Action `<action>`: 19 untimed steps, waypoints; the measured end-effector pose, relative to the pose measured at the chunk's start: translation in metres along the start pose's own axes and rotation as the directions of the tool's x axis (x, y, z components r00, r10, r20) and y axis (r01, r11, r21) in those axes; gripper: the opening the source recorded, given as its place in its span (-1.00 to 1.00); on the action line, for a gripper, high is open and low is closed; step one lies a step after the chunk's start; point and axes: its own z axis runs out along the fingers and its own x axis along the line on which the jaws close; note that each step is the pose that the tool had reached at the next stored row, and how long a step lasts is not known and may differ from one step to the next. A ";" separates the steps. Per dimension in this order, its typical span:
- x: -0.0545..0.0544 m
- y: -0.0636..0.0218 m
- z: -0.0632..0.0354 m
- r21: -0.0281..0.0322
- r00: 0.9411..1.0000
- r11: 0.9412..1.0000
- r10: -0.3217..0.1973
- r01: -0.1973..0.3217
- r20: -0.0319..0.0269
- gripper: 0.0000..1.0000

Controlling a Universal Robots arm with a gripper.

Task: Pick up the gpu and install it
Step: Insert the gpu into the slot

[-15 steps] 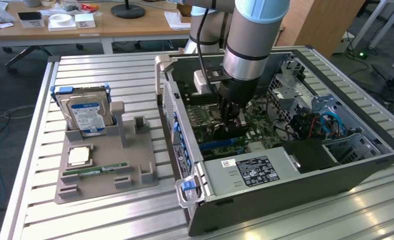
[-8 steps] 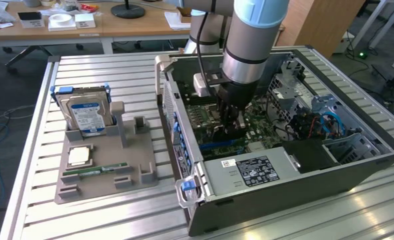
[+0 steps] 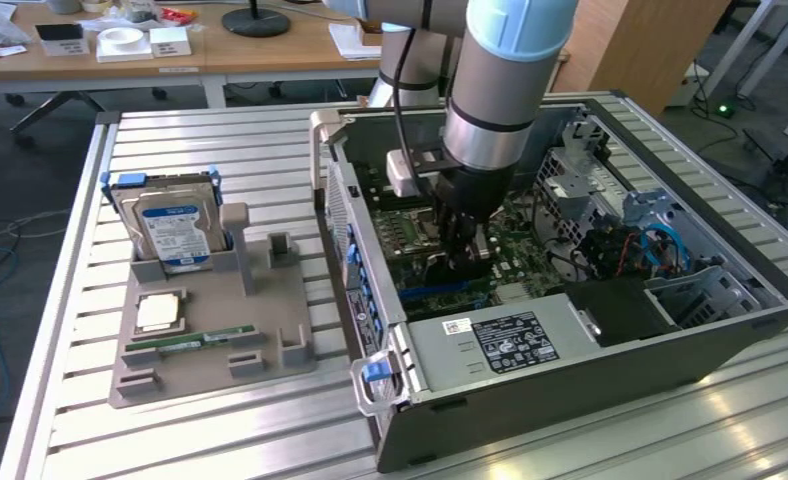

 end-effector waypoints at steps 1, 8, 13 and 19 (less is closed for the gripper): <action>0.000 0.0000 0.0003 0.000 1.000 1.000 0.000 0.000 0.000 -0.47; 0.000 0.0002 0.0006 0.000 1.000 1.000 0.000 0.000 0.000 -0.47; 0.000 0.0011 0.0007 0.000 1.000 1.000 0.000 0.000 0.000 -0.47; 0.000 0.0012 0.0026 0.000 1.000 1.000 0.000 0.000 0.000 -0.47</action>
